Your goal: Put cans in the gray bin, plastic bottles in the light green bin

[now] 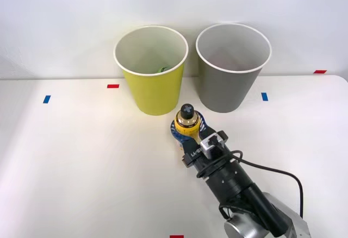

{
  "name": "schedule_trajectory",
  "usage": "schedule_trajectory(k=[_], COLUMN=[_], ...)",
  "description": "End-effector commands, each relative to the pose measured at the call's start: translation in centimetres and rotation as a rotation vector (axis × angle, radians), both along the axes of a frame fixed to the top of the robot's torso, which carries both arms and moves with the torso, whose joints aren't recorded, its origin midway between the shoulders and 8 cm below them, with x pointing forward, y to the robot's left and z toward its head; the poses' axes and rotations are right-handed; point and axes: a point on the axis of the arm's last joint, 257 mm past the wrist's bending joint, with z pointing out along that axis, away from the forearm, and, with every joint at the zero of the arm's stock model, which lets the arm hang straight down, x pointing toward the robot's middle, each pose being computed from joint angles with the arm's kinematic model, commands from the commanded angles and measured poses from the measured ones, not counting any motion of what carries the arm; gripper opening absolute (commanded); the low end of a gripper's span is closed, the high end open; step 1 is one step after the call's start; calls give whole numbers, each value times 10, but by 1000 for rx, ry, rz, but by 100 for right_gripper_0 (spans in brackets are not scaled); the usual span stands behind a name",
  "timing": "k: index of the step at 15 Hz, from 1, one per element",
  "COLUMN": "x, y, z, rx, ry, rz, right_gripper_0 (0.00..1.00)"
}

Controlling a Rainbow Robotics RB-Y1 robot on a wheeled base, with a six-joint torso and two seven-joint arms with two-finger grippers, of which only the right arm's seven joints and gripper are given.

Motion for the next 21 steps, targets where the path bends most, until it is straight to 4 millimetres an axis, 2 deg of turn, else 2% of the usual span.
schedule_trajectory(k=[1, 2, 3, 7, 11, 14, 16, 21], x=[-10, -13, -17, -38, -40, -33, -19, 6], y=[1, 3, 3, -2, -11, -10, -7, 10], z=[36, 45, 67, 125, 158, 182, 200, 258], rx=[35, 52, 73, 155, 217, 255, 232, 288], ry=[-43, -28, -19, -5, -39, -59, -29, -8], rz=[38, 58, 81, 146, 158, 171, 155, 170], right_gripper_0=[0, 0, 0, 0, 0, 0, 0, 0])
